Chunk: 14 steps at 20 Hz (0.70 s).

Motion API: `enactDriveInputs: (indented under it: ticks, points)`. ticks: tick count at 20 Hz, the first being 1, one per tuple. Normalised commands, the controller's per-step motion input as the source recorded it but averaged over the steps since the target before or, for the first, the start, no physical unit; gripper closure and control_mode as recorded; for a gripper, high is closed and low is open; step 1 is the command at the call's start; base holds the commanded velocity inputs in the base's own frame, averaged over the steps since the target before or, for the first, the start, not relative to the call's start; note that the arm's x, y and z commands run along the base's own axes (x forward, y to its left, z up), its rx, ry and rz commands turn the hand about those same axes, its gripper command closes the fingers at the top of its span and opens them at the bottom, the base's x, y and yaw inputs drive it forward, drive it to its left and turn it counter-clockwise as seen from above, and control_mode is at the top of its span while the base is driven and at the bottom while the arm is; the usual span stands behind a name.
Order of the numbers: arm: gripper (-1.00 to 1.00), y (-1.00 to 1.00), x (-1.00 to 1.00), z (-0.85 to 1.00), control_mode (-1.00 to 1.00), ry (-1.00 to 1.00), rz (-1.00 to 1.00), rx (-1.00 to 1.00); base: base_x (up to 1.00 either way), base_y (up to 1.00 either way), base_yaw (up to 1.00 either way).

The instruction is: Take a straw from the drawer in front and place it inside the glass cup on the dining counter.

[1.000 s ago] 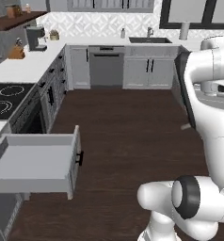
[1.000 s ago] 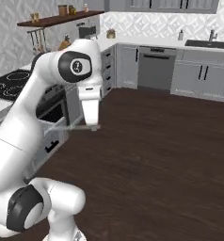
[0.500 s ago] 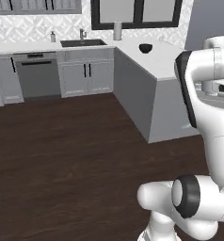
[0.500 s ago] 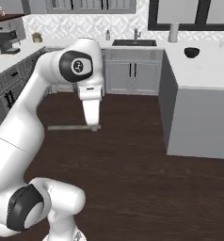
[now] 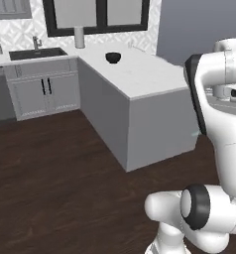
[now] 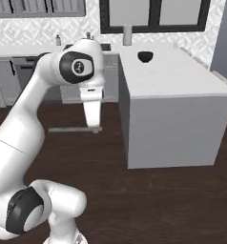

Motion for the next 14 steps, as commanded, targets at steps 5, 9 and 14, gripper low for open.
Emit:
enactDriveInputs:
  ticks: [5, 9, 14]
  points:
    - [1.0, 0.0, 0.0, 0.0, 1.0, 0.0, 0.0, 0.0, 1.0, -0.96, -0.19]
    - [1.0, 0.0, 0.0, 0.0, 1.0, 0.0, 0.0, 0.0, 1.0, -1.0, -0.03]
    - [1.0, 0.0, 0.0, 0.0, 1.0, 0.0, 0.0, 0.0, 0.94, -1.0, 0.01]
